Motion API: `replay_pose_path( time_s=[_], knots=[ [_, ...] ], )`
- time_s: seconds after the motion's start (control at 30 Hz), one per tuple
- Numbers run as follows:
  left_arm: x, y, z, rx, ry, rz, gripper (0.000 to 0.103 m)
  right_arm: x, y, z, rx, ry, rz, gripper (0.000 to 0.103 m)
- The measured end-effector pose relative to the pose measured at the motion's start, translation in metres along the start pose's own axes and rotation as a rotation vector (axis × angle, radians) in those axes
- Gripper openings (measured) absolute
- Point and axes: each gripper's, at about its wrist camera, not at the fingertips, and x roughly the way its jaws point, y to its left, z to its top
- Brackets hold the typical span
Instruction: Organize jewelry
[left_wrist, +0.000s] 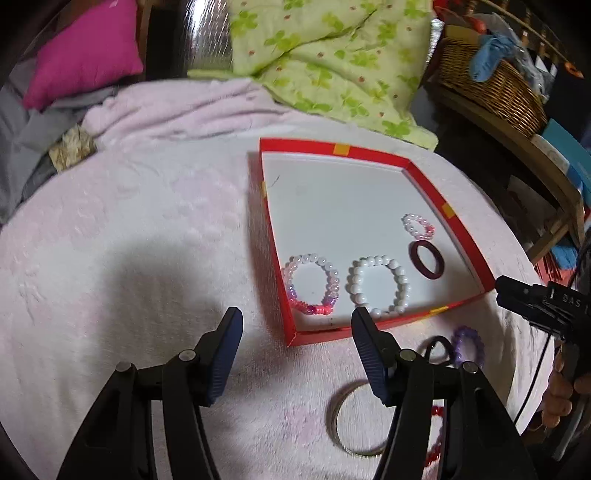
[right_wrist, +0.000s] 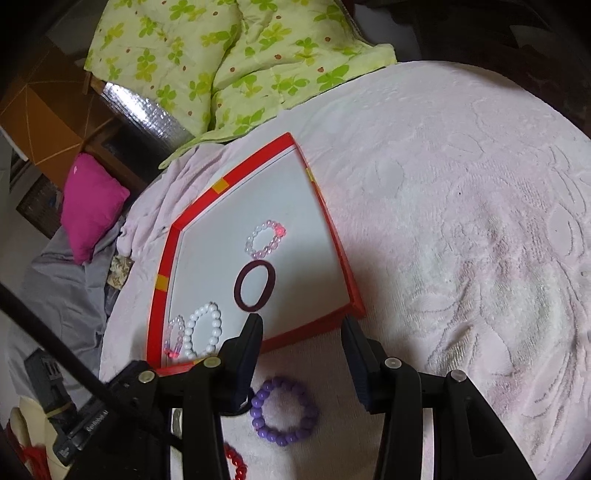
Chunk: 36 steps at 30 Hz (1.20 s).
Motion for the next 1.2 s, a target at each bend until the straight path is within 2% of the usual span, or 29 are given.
replay_pose_path(
  time_s=[0.13, 0.23, 0.37, 0.5, 0.7, 0.93, 1.0, 1.2],
  knots=[
    [-0.015, -0.008, -0.007, 0.039, -0.024, -0.010, 0.062, -0.004, -0.001, -0.005, -0.024, 0.018, -0.001, 0.048],
    [-0.021, -0.024, -0.015, 0.105, -0.031, -0.017, 0.062, -0.003, -0.004, -0.008, -0.026, 0.038, -0.011, 0.048],
    [-0.019, -0.047, -0.024, 0.199, -0.010, -0.027, 0.062, 0.000, -0.007, -0.013, -0.025, 0.073, -0.021, 0.048],
    [-0.016, -0.068, -0.030, 0.293, 0.012, -0.077, 0.062, 0.002, -0.006, -0.016, -0.036, 0.094, -0.020, 0.048],
    [-0.005, -0.086, -0.037, 0.359, 0.063, -0.116, 0.062, 0.006, -0.011, -0.020, -0.052, 0.143, -0.006, 0.048],
    [0.009, -0.101, -0.040, 0.387, 0.109, -0.163, 0.062, 0.003, -0.022, -0.019, -0.047, 0.164, 0.008, 0.048],
    [0.012, -0.104, -0.040, 0.392, 0.119, -0.172, 0.059, 0.001, -0.025, -0.018, -0.034, 0.163, 0.012, 0.048],
    [0.020, -0.106, -0.039, 0.373, 0.138, -0.179, 0.039, 0.000, -0.026, -0.018, -0.031, 0.174, 0.025, 0.048]
  ],
)
